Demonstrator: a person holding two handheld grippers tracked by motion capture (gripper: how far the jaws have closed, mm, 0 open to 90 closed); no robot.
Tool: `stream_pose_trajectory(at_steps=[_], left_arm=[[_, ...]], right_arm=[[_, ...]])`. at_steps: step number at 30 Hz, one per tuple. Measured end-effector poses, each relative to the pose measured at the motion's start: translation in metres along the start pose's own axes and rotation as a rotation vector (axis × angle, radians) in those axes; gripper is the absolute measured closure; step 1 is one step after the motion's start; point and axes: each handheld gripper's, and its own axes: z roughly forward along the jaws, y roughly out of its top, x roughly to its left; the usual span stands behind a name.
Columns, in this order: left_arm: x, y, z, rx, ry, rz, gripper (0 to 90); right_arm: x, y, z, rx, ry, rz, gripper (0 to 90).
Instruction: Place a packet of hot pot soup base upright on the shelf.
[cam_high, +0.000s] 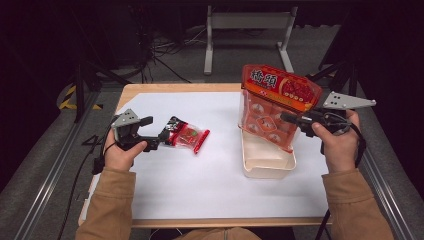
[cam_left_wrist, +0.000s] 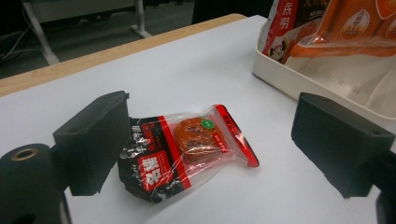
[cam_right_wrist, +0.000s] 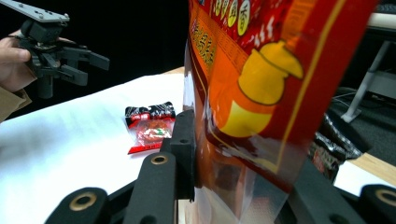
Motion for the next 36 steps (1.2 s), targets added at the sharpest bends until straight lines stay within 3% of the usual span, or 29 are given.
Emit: stream_pose_trajectory(at_steps=[16, 22, 36], left_arm=[[0.005, -0.003, 0.002, 0.012, 0.003, 0.006, 13.3], [0.006, -0.006, 0.003, 0.011, -0.002, -0.011, 13.2], [0.011, -0.011, 0.011, -0.006, 0.008, -0.010, 7.3]], right_arm=[[0.000, -0.020, 0.011, 0.033, -0.024, 0.005, 70.3], [0.000, -0.022, 0.014, 0.045, -0.038, 0.004, 70.3], [0.001, -0.036, 0.019, 0.061, -0.056, 0.022, 70.2]])
